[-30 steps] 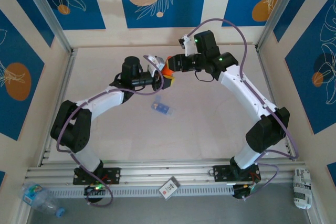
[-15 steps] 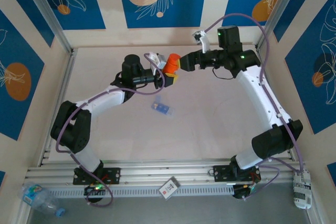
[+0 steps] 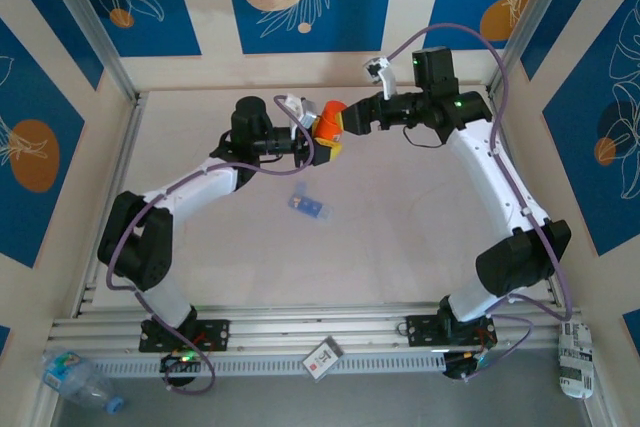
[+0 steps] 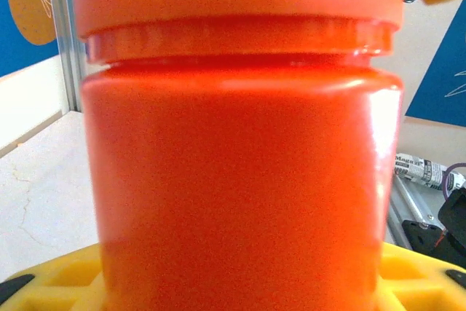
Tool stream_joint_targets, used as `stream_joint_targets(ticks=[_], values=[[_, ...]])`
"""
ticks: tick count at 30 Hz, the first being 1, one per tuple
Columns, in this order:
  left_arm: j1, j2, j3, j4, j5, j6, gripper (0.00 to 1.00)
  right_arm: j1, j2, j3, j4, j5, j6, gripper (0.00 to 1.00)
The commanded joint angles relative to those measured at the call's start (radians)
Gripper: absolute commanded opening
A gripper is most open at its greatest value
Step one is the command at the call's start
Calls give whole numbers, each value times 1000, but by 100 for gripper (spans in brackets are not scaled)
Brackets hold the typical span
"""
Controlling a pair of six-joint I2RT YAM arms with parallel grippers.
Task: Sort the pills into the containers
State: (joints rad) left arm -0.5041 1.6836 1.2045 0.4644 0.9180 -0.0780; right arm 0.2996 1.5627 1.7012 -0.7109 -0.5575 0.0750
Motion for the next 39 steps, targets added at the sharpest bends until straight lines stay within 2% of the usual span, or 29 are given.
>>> stream_joint_targets(ticks=[1, 6, 9, 16, 20, 24, 28, 33, 39], values=[[6, 6, 31, 9, 54, -12, 0, 16, 13, 45, -9, -22, -22, 85], [6, 9, 32, 14, 64, -20, 0, 30, 29, 64, -18, -9, -19, 82], [6, 11, 30, 16, 63, -22, 0, 37, 44, 78, -26, -10, -14, 76], [7, 9, 30, 14, 63, -22, 0, 52, 59, 76, -51, 4, -21, 50], [6, 7, 32, 17, 36, -23, 0, 71, 49, 39, -39, 44, -5, 44], [3, -14, 17, 39, -49, -11, 0, 100, 27, -45, 28, 142, 84, 37], [-11, -61, -33, 108, -199, 19, 0, 143, -4, -162, 148, 284, 233, 33], [-46, -97, -69, 154, -340, 69, 0, 216, -16, -241, 246, 460, 365, 33], [-67, -96, -100, 206, -401, 80, 0, 237, -18, -280, 300, 518, 440, 33]])
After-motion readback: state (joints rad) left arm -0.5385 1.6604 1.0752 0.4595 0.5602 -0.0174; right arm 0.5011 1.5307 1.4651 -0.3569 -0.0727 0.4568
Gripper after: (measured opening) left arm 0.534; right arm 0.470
